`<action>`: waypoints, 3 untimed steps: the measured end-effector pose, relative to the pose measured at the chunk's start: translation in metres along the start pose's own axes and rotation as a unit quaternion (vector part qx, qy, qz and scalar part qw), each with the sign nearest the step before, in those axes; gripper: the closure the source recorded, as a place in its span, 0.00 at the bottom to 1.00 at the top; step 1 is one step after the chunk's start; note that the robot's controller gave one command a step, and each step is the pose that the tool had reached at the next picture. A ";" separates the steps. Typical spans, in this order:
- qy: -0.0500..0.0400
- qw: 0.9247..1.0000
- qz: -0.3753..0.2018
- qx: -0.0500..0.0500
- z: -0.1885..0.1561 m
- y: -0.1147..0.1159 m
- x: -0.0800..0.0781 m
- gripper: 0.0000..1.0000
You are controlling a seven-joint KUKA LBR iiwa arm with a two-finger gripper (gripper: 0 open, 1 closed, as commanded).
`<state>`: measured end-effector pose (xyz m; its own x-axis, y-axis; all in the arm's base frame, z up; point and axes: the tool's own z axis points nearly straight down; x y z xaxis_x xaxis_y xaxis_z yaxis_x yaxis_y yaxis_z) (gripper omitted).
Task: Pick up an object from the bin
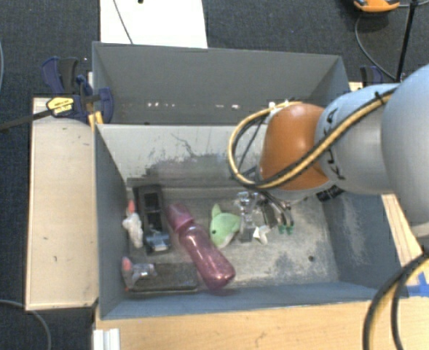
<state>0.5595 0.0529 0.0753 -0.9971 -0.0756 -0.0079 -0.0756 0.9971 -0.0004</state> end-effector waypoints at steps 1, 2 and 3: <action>0.000 1.000 -0.001 0.000 -0.015 0.000 0.000 1.00; -0.002 1.000 -0.001 0.000 -0.027 0.000 -0.001 1.00; -0.003 1.000 -0.001 0.000 -0.036 0.000 -0.002 1.00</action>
Offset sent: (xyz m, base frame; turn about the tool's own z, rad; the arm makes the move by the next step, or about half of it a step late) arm -0.0001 -0.0001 0.0146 0.0000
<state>0.5609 0.0531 0.1116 -0.9969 -0.0777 -0.0132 -0.0777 0.9970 -0.0001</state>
